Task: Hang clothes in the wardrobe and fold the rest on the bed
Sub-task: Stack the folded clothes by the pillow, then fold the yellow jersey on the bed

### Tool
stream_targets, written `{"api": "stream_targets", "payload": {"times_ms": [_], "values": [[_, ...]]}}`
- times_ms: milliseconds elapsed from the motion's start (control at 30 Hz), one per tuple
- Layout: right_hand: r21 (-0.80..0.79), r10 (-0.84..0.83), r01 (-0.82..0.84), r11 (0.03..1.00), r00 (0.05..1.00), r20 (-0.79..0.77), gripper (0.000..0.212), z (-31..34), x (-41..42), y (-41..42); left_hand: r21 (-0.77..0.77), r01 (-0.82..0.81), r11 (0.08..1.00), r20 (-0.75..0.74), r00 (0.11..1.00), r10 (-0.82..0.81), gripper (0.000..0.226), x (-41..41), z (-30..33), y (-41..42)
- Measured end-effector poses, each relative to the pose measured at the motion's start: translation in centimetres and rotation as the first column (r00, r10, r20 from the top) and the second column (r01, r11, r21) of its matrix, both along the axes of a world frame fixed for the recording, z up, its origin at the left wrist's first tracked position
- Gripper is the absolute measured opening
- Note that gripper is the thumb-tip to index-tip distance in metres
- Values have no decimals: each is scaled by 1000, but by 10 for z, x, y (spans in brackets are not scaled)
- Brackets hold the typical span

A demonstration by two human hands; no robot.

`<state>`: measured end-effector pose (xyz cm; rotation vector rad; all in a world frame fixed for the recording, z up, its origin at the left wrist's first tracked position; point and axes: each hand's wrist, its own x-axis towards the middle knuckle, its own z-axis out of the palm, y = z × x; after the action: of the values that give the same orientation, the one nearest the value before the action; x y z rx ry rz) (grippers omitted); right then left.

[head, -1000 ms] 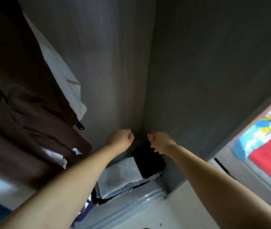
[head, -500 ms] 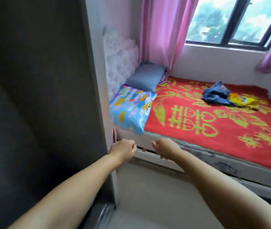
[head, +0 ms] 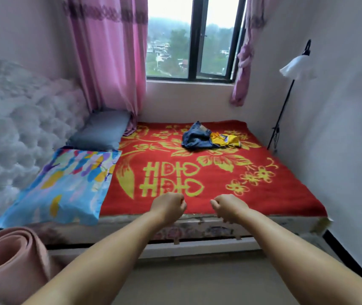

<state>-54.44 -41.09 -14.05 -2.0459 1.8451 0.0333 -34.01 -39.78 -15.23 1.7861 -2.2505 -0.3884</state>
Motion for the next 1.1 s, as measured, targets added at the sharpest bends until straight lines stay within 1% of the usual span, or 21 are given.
{"api": "stream_targets", "payload": {"times_ms": [167, 367, 533, 667, 733, 833, 967, 1100], "values": [[27, -51, 51, 998, 999, -4, 44, -5, -57, -47, 34, 41, 999, -21, 999, -40, 31, -52, -1, -51], [102, -39, 39, 994, 999, 4, 42, -35, -68, -110, 112, 29, 993, -6, 1000, -28, 31, -62, -28, -122], [99, -53, 55, 994, 998, -26, 44, -46, -79, -202, 124, 26, 992, -24, 999, -23, 30, -73, -41, -229], [87, -119, 125, 988, 991, -67, 45, -47, -104, -284, 150, 55, 987, -12, 998, -54, 28, -92, -43, -320], [94, -173, 178, 979, 983, -61, 42, -48, -118, -326, 152, 75, 985, 5, 997, -77, 27, -103, -38, -368], [77, -231, 231, 970, 973, -9, 38, -51, -134, -372, 141, 116, 983, 0, 993, -117, 28, -117, -34, -425], [176, -251, 252, 952, 968, -28, 37, -81, -162, -420, 198, 150, 969, 53, 985, -163, 28, -149, -59, -485], [218, -267, 268, 938, 963, -32, 36, -108, -210, -473, 246, 165, 955, 58, 981, -185, 27, -191, -84, -534]]}}
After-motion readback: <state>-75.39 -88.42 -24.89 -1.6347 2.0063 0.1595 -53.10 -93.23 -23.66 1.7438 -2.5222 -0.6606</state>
